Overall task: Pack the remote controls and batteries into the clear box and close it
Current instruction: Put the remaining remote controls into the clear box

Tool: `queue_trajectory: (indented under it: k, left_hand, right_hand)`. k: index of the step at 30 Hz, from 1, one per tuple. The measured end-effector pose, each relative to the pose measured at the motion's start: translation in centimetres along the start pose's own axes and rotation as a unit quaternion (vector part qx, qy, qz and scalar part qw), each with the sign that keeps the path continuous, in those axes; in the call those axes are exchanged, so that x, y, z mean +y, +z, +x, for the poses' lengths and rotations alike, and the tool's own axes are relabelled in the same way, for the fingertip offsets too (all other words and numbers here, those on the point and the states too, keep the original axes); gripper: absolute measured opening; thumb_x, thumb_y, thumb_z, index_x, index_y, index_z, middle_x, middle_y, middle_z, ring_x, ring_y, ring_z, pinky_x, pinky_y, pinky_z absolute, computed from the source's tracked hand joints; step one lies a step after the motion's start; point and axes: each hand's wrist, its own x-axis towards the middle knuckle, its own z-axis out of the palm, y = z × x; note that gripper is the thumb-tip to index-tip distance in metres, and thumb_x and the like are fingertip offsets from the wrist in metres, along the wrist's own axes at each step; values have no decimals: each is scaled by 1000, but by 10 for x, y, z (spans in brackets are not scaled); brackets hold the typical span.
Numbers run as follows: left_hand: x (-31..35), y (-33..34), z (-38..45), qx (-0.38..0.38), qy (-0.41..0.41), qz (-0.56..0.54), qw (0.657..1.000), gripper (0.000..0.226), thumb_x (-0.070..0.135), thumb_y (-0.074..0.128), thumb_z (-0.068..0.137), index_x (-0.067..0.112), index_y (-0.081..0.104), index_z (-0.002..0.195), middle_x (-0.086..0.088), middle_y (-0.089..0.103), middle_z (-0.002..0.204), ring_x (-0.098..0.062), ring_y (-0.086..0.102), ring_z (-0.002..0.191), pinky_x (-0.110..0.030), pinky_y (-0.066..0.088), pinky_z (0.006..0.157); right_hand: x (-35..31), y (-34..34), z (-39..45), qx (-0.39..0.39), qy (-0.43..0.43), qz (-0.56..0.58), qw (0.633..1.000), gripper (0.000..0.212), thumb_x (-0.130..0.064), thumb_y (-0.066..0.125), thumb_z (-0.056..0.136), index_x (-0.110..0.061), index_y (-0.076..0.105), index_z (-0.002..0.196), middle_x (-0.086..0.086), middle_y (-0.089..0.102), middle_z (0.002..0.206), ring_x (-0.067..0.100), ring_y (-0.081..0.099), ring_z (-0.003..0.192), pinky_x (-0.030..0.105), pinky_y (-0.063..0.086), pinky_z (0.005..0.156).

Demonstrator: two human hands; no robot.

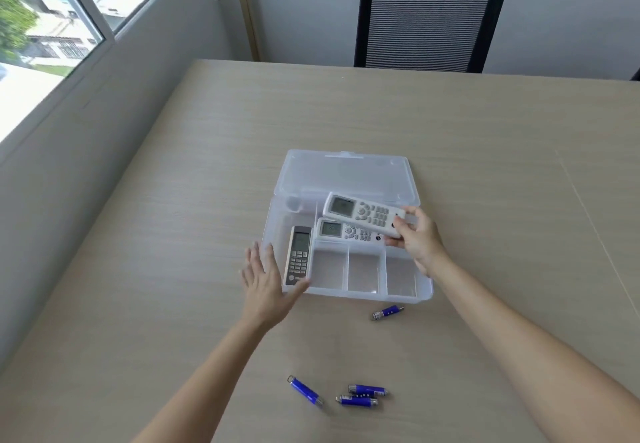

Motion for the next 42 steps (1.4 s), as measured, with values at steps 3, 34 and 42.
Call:
queue_trajectory:
  k: [3,34,42]
  left_hand:
    - [-16,10,-1,-85,-6,40,996,139,95,31,50,11,-21,147,-21,-27,155,-35,-27,143,-55,-4,117]
    - [-18,11,-14,4,70,75,995,116,70,58,72,18,-10,151,-17,-22,157,-32,-20,146,-54,-4,115]
    - [-60,38,-110,-195,300,179,916,45,19,52,77,22,49,121,1,45,131,-19,43,123,-30,38,98]
  right_hand:
    - [10,-8,21,24,-9,-160,987,20,-12,53,93,-22,54,110,20,64,111,26,64,82,38,59,67]
    - [22,20,-56,-126,-376,-445,803,16,-9,52,90,-7,65,99,11,67,91,29,65,81,39,54,74]
    - [112,-10,-108,-171,-209,-681,681,44,1,40,88,-10,43,130,11,49,132,30,45,123,39,41,99]
